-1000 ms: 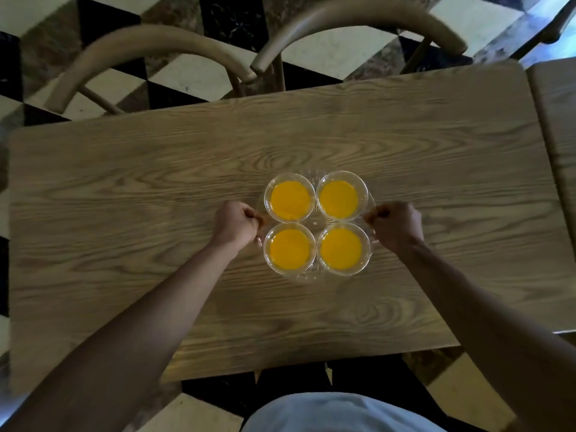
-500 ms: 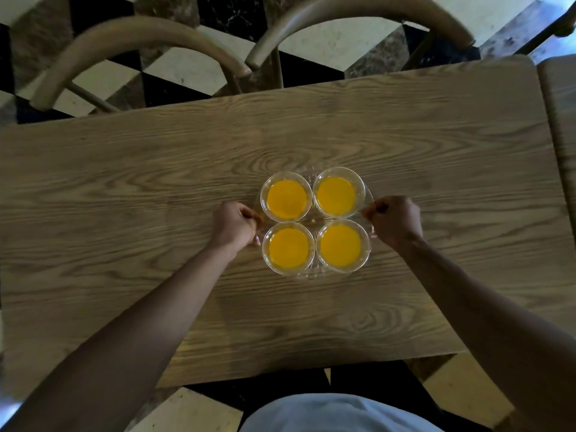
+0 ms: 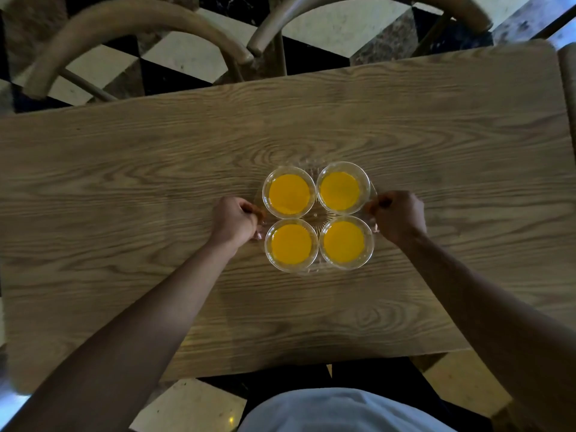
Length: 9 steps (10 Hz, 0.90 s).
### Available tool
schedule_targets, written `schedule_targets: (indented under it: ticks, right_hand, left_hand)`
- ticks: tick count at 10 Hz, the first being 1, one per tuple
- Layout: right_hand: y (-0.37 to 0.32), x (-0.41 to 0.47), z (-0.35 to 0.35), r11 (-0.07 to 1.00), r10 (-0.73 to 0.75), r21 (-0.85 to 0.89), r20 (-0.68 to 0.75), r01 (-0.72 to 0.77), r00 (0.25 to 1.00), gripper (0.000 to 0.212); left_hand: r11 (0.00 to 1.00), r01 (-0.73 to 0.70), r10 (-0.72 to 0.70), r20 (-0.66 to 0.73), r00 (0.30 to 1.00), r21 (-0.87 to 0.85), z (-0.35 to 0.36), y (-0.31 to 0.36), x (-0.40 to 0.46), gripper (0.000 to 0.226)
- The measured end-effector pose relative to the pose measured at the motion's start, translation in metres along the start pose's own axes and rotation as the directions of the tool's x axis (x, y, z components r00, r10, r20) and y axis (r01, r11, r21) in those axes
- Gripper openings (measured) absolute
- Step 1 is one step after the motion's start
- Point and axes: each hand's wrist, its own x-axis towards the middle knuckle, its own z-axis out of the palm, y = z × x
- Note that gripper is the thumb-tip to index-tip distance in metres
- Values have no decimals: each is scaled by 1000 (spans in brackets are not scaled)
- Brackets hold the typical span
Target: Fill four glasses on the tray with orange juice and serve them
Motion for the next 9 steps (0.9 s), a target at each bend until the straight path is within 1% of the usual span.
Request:
schedule_targets:
  ticks: [1,2,3,4,5,6,7,8,9]
  right_hand:
    - [1,0,1,1000,-13,-18,-6,12,1000,9]
    - [5,2,1,999,-38,-28,11,38,999,10]
    - [7,1,-1,998,-54,-17,52,55,997,12]
    - [7,1,-2,997,-68,-24,50,69,996,16]
    - [9,0,-3,993,-101,-54,31,102,994,27]
    - [7,-4,-3,986,-113,-122,9,113,994,33]
    - [9,-6,-4,978,-132,-164,-28,126,991,33]
    - [15,-12,-7,965,-194,-192,-55,180,979,25]
    - [24,-19,-9,951,-246,-197,-11,239,969,25]
  left_hand:
    - [1000,-3,3,2,1000,2,1,-2,1,28]
    - [998,-41,42,-19,999,45,1,-3,-1,18]
    - [994,-84,86,-24,996,68,1,-5,-5,4]
    - [992,-105,107,-27,994,71,1,-6,-8,5]
    - [990,-127,129,-33,991,66,-2,-9,-7,15]
    - [991,-130,131,-40,991,29,-7,-13,-6,18]
    - [987,-160,160,-58,985,5,-13,-14,-7,8]
    - [985,-172,172,-103,980,5,-24,-19,-9,14]
    - [975,-217,222,-122,967,47,-30,-26,-11,17]
